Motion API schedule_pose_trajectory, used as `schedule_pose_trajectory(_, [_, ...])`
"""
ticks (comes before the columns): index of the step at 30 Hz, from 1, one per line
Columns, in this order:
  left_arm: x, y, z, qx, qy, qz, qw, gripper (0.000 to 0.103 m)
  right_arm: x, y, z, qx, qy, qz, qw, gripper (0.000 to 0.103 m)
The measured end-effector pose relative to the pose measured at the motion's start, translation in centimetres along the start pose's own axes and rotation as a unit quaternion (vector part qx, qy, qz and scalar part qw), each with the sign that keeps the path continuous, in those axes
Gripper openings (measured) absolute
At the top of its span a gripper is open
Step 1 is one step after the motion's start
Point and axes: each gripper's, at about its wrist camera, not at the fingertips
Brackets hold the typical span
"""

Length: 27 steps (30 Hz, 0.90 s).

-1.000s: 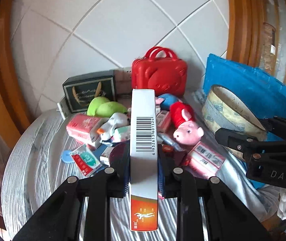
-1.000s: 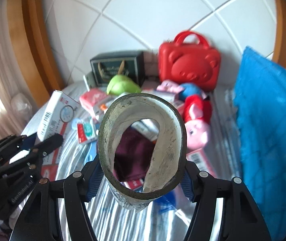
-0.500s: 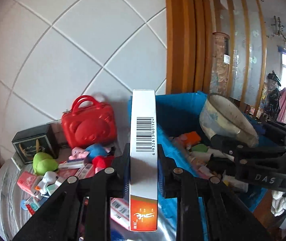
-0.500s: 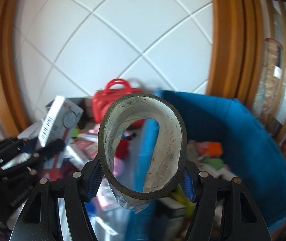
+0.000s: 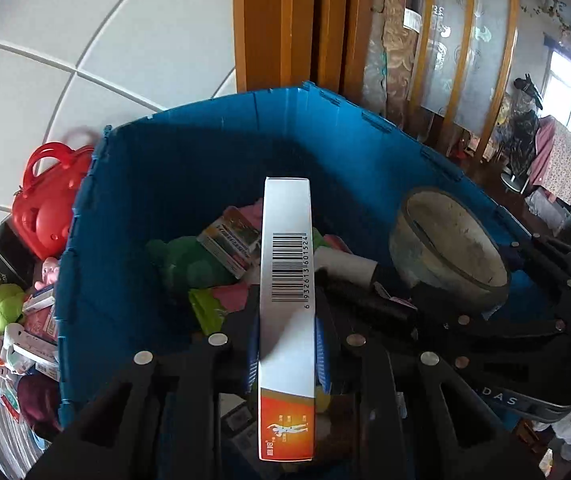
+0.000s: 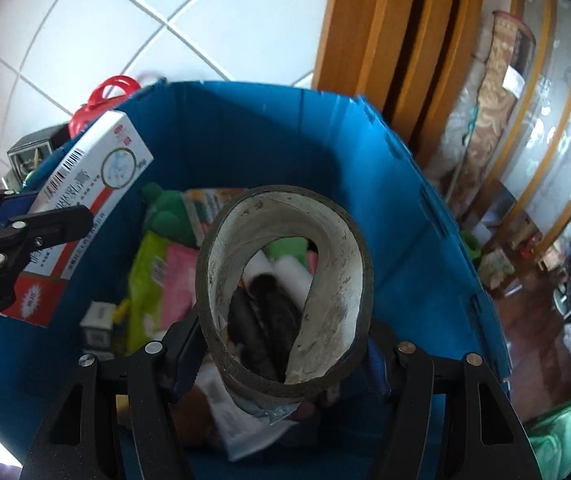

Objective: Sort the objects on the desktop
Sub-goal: 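Open both tools over the blue crate, dropping the box and tape roll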

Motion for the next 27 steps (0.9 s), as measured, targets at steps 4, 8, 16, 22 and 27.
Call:
schedule_pose_trajectory(4, [0.4, 0.5, -0.9, 0.017, 0.006, 0.021, 0.9996, 0.023, -0.5, -0.8, -1.3, -0.017, -0.022, -0.011, 1.000, 0.066])
schedule_pose_trajectory(8, [0.0, 0.0, -1.0, 0.040, -0.005, 0.021, 0.9990, 0.037, -0.5, -0.5, -2.1, 0.000, -0.023, -0.006, 1.000, 0.066])
schedule_pose_trajectory(16, [-0.5, -1.1, 0.3, 0.059, -0.029, 0.002, 0.9979, 0.043, -1.0, -0.3, -1.9, -0.003, -0.039, -0.016, 0.999, 0.068])
schedule_pose_trajectory(22, [-1.0, -1.8, 0.2, 0.069, -0.035, -0.014, 0.9969, 0.043, -1.0, -1.1, -2.1, 0.016, -0.035, -0.038, 0.999, 0.093])
schedule_pose_trajectory(27, [-1.7, -2.8, 0.4, 0.083, -0.048, -0.033, 0.9948, 0.043, -0.9, -1.4, -2.5, 0.030, -0.019, -0.042, 0.998, 0.100])
Point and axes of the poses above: each gripper's, at about its wrist camera, not at the fingertips, and y roughly the way its jaws point, z to its left, x to its top, and after that the axes turned 11 degrees about y, right-handed
